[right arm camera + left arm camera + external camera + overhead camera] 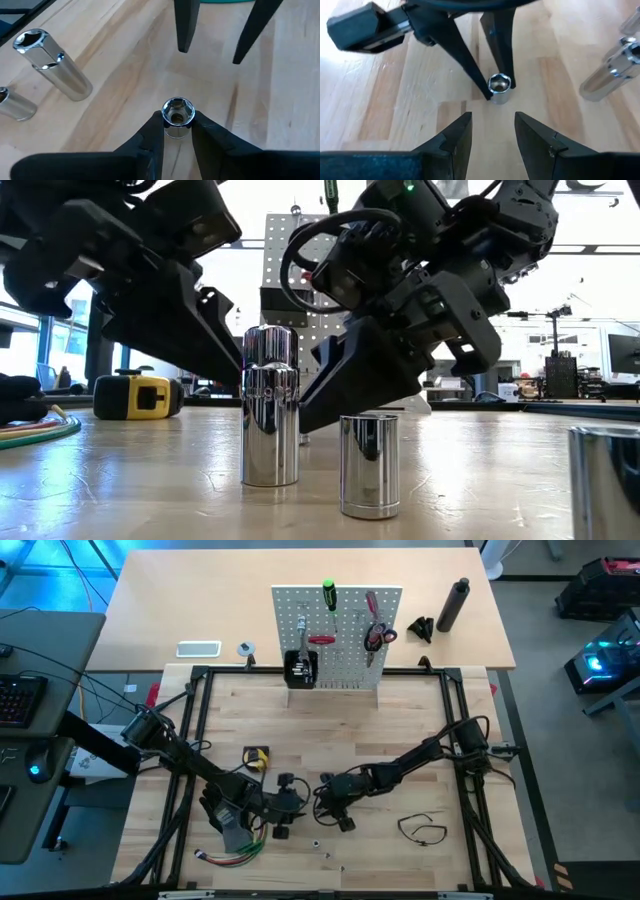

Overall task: Hang tools onto peg board
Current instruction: Put the silver socket into the black bin on the white peg board

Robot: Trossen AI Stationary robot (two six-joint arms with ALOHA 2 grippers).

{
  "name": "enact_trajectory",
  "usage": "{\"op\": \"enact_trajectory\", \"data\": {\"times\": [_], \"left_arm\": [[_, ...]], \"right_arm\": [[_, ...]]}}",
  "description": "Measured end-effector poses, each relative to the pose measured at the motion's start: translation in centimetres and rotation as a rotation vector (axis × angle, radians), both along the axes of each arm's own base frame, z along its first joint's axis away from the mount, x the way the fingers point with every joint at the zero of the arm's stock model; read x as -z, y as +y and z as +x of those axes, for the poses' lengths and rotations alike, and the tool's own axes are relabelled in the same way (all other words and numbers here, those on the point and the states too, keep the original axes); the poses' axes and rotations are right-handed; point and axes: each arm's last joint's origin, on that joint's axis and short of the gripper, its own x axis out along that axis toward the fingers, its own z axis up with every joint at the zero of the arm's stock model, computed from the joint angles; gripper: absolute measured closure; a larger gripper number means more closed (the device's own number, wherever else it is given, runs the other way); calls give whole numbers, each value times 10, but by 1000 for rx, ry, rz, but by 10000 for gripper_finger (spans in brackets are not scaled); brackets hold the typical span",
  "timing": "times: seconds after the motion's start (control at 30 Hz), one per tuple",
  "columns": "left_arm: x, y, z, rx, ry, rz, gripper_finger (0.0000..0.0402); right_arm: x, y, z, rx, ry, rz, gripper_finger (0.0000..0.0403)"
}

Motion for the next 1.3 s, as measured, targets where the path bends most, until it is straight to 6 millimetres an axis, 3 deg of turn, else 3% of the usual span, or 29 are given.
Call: {"op": "enact_trajectory", "data": {"times": [0.43,0.57,0.97,1.3], "left_arm": [[3,5,-3,-73,21,88,259],[-3,9,-7,-120,19,148,259],[-47,25,-28,-243,-50,301,259],[-52,32,-32,-253,-21,328,259]], "right_arm": [[-11,-17,-1,26,20,-41,329],[-24,-26,-3,57,3,-95,329],[-63,-61,-6,144,-62,-182,329],[-113,-104,-16,242,-209,-255,329]]}}
